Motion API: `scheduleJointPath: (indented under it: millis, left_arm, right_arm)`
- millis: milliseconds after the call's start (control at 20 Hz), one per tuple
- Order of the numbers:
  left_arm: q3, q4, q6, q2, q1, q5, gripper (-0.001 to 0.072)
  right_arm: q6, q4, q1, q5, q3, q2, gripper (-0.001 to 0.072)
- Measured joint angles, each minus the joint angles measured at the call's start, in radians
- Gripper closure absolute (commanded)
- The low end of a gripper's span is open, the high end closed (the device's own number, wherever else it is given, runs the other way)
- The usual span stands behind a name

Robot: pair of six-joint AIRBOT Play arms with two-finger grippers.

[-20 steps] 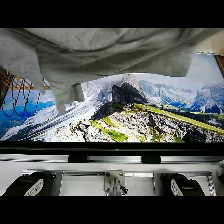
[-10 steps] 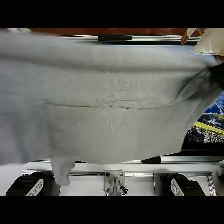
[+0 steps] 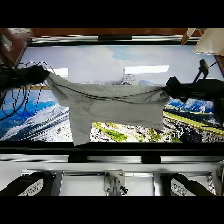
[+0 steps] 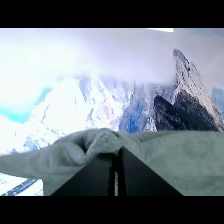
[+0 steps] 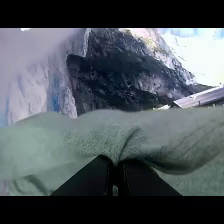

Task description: Fold the shirts.

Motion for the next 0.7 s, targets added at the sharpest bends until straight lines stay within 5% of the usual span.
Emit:
scheduleJointPath:
  millis: [50, 100, 150, 350, 550, 700]
  left_arm:
    - [-0.009, -0.043, 0.000, -0.047, -0.011, 0.014, 0.0578]
    - [-0.014, -0.080, 0.000, -0.082, -0.022, 0.023, 0.0313]
    - [-0.016, -0.108, 0.000, -0.111, -0.031, 0.028, -0.0013]
    - [0.050, -0.146, 0.001, -0.165, 0.014, -0.072, -0.0002]
    - [0.129, 0.013, -0.025, -0.179, 0.154, -0.430, -0.0002]
    - [0.034, 0.071, -0.038, -0.182, 0.190, -0.581, -0.0002]
  right_arm:
    - [-0.002, 0.031, 0.000, 0.021, -0.006, -0.032, 0.0452]
    - [-0.006, 0.054, -0.001, 0.038, -0.010, -0.058, 0.0185]
    - [-0.014, 0.070, -0.006, 0.043, -0.006, -0.073, 0.0151]
    - [-0.105, 0.033, -0.101, -0.084, 0.107, -0.075, 0.0147]
    - [-0.138, -0.228, -0.270, -0.343, 0.171, -0.027, 0.0146]
    - [-0.172, -0.259, -0.352, -0.467, 0.071, -0.006, 0.0146]
